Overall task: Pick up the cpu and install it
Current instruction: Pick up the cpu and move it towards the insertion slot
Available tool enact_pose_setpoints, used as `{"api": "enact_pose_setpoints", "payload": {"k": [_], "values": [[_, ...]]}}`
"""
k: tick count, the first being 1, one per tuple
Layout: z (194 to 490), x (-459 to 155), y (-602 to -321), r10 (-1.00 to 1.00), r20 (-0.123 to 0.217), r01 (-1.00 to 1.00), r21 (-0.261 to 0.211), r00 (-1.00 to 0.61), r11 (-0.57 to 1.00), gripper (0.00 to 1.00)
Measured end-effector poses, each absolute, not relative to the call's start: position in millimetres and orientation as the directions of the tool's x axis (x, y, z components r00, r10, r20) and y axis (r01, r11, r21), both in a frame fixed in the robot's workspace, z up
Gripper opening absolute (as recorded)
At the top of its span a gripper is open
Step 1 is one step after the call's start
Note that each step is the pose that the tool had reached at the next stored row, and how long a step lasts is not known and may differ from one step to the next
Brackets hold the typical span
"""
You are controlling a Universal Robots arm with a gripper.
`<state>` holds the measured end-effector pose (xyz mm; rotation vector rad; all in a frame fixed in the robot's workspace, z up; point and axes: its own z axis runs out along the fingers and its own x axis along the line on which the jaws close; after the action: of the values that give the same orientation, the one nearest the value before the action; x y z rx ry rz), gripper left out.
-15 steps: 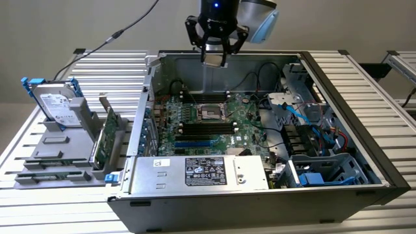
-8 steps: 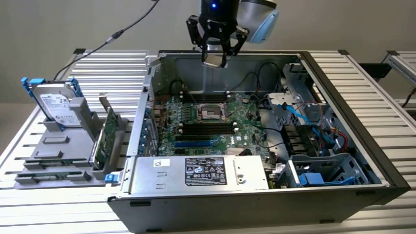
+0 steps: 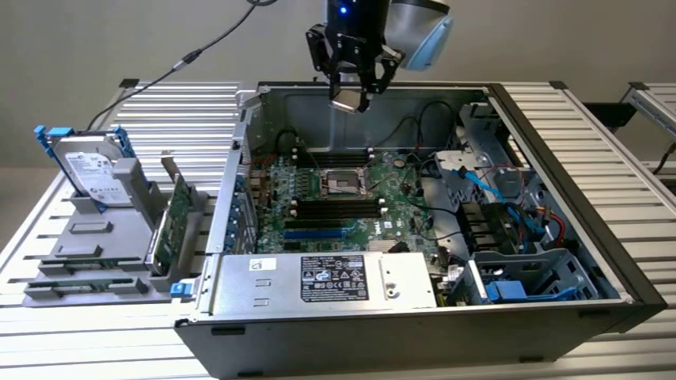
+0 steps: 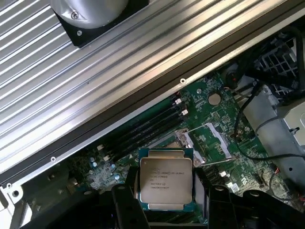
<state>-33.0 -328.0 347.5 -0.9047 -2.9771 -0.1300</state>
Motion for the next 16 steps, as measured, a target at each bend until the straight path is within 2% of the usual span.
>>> {"api": "enact_pose_setpoints", "payload": {"k": [16], "values": [[337.5, -33.0, -328.0, 0.769, 0.05, 0.77, 0.072, -0.638, 0.634, 0.55]]}}
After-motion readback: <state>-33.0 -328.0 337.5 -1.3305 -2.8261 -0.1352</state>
